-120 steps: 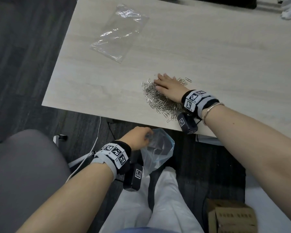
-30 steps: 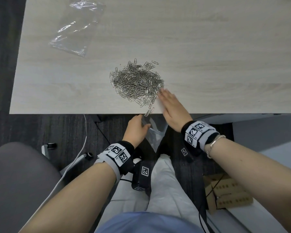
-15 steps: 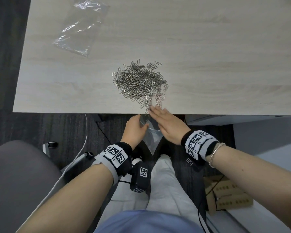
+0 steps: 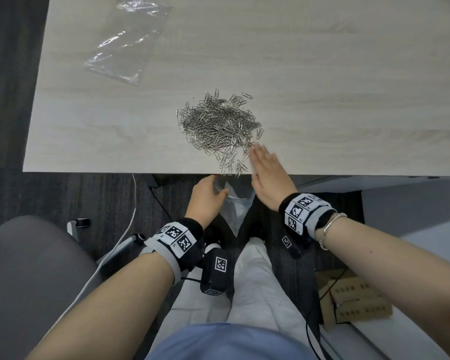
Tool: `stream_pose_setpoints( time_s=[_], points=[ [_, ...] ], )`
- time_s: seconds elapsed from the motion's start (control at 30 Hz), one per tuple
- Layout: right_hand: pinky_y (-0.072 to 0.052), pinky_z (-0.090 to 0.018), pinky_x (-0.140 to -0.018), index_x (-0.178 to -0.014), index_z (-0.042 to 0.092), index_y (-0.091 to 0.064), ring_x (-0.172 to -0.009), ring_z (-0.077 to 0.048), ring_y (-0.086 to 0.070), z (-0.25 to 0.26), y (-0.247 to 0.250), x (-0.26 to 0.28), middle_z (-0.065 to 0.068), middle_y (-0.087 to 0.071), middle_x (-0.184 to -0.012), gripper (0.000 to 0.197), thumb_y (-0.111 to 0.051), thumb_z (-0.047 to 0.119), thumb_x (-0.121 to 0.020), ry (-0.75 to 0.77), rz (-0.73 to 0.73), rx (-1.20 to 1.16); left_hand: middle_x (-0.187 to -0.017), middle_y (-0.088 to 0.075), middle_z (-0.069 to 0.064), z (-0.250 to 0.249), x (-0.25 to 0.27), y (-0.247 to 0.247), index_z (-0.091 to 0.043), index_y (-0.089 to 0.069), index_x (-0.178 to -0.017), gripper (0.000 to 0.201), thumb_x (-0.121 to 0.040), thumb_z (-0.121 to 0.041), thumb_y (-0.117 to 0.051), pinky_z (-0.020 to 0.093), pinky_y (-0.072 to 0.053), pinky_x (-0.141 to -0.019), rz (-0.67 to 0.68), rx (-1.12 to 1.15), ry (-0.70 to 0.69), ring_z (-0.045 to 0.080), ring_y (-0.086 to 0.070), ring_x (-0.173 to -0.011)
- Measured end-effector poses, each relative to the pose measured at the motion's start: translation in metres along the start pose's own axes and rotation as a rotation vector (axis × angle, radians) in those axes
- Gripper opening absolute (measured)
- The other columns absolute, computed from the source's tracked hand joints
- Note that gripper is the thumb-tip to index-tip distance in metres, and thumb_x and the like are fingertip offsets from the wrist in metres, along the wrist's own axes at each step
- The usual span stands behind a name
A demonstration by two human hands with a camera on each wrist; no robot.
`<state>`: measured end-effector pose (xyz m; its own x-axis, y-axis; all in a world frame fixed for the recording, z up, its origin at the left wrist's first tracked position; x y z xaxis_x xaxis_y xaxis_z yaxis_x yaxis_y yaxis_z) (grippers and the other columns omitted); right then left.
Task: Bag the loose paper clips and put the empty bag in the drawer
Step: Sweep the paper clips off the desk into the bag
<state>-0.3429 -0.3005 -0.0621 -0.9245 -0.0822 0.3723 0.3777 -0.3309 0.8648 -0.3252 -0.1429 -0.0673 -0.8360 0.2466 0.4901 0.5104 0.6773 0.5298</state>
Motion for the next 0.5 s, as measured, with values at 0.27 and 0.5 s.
stream_pose_setpoints(
  time_s=[0.27, 0.5],
  points=[
    [0.006, -0.029, -0.117, -0.149, 0.009, -0.004, -0.146, -0.016, 0.005, 0.035, -0.018, 0.020, -0.008, 0.001, -0.158, 0.060, -0.032, 0.017, -0.096, 0.268, 0.105, -0.010, -0.082, -0.057, 0.004, -0.003, 0.001, 0.001, -0.007, -0.057, -0.094, 0.014, -0.087, -0.018, -0.062, 0.024, -0.038, -0.067, -0.014, -0.032, -0.034, 0.017, -0.053, -0.076],
    [0.002, -0.028, -0.118, -0.148, 0.009, -0.014, -0.144, -0.013, 0.001, 0.041, 0.003, 0.011, -0.009, -0.008, -0.157, 0.060, -0.033, 0.007, -0.091, 0.292, 0.007, -0.151, -0.080, -0.057, 0.001, -0.001, 0.002, 0.004, -0.015, -0.054, -0.087, 0.009, -0.085, -0.016, -0.063, 0.037, -0.054, -0.076, 0.011, 0.011, -0.038, 0.024, -0.061, -0.081]
  ],
)
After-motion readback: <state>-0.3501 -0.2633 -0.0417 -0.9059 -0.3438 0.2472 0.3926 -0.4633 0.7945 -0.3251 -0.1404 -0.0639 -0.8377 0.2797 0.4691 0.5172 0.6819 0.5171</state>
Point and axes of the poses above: each hand's wrist, its own x-axis away from the middle knuckle, its own y-axis out of the back of the hand, z = x × y, the point moved 6 cm from there along -x, towards the middle knuckle
